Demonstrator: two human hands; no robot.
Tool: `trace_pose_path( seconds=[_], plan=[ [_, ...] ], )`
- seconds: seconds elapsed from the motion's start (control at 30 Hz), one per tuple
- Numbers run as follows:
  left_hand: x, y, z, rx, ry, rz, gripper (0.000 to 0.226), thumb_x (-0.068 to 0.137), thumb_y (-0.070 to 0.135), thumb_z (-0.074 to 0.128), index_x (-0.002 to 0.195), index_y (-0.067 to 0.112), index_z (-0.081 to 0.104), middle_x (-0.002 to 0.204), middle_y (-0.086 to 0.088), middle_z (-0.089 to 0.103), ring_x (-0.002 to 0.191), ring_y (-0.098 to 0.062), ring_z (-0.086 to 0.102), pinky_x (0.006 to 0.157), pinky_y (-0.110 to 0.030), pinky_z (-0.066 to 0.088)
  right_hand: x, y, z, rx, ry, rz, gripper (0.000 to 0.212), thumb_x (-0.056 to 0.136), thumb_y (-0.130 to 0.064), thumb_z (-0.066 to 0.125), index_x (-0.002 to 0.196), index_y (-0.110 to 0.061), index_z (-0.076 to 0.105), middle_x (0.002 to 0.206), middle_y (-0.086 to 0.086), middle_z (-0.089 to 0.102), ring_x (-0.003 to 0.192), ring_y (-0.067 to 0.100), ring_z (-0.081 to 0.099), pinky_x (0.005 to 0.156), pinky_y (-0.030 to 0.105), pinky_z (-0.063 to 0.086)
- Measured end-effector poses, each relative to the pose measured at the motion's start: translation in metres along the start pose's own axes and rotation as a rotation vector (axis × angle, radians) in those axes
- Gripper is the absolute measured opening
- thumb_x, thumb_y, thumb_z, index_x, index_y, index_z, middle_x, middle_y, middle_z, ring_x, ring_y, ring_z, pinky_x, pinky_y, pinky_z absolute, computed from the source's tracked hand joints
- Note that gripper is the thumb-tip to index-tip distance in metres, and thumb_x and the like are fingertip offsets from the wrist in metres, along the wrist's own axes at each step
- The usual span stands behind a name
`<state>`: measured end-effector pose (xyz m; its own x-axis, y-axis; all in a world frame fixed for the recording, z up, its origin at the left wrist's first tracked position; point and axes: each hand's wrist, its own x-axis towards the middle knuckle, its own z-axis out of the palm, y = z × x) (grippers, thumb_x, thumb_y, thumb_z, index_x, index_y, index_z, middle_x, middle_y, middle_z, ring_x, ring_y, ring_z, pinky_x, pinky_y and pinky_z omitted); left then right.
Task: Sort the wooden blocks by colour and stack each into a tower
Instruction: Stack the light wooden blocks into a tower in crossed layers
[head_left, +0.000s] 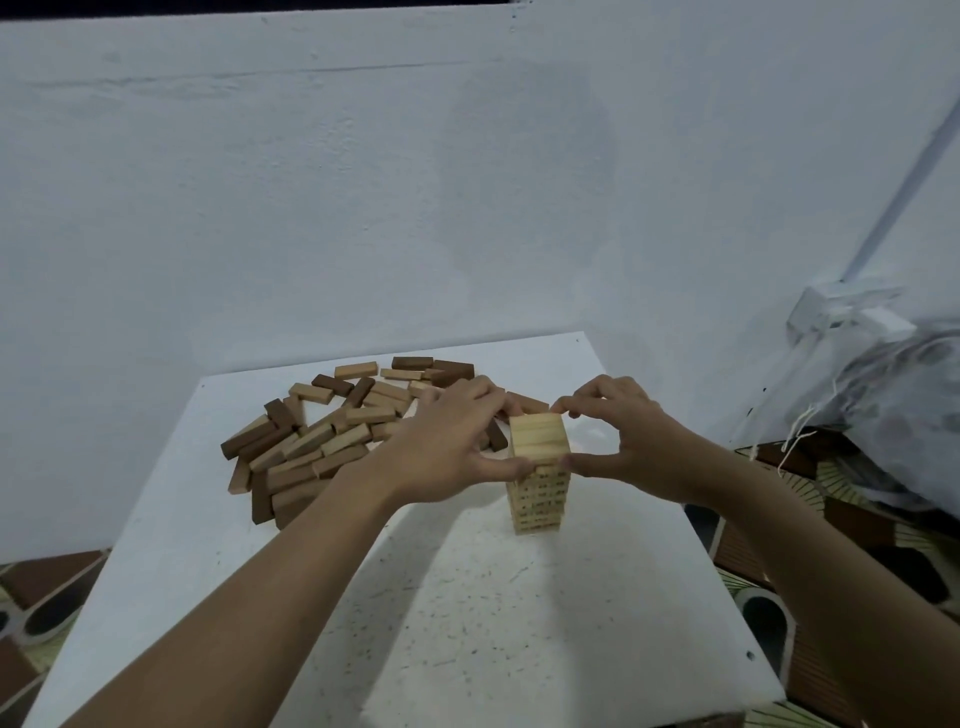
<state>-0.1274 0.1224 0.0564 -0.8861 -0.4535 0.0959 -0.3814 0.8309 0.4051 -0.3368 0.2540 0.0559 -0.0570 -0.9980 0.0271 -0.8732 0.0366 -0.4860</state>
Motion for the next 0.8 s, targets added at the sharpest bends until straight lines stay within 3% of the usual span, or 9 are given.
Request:
trace_pose_path(
  seconds=[0.27, 0.4, 0.8],
  plan=[
    [0.001, 0.000, 0.003, 0.017, -0.029, -0.016, 0.048, 0.086, 0.063, 0.065, 0.122, 0.033, 0.055, 0.118, 0.015, 0.048, 0.111, -0.002, 0.042, 0.098, -0.034, 0.028, 0.002, 0.008, 0.005, -0.006, 0.010, -0.003, 0.053, 0.087, -0.052, 0.067, 0.135, -0.040, 0.052, 0.122, -0.013, 0.045, 0.118, 0.007, 0.031, 0.104, 0.042, 0.036],
    [-0.001, 0.001, 0.005, 0.011, -0.035, -0.012, 0.046, 0.086, 0.063, 0.066, 0.119, 0.034, 0.055, 0.117, 0.017, 0.047, 0.107, 0.003, 0.040, 0.094, -0.032, 0.027, 0.001, 0.011, 0.007, 0.009, 0.013, -0.018, 0.046, 0.085, -0.052, 0.069, 0.128, -0.047, 0.052, 0.119, -0.015, 0.045, 0.113, 0.003, 0.030, 0.102, 0.037, 0.034],
    [-0.001, -0.001, 0.008, 0.031, -0.059, -0.035, 0.050, 0.086, 0.065, 0.065, 0.124, 0.034, 0.054, 0.116, 0.018, 0.045, 0.102, 0.005, 0.038, 0.095, -0.032, 0.025, 0.001, 0.012, 0.010, -0.010, -0.005, 0.004, 0.050, 0.086, -0.052, 0.069, 0.132, -0.043, 0.052, 0.122, -0.015, 0.045, 0.115, 0.005, 0.031, 0.103, 0.038, 0.034]
  ],
)
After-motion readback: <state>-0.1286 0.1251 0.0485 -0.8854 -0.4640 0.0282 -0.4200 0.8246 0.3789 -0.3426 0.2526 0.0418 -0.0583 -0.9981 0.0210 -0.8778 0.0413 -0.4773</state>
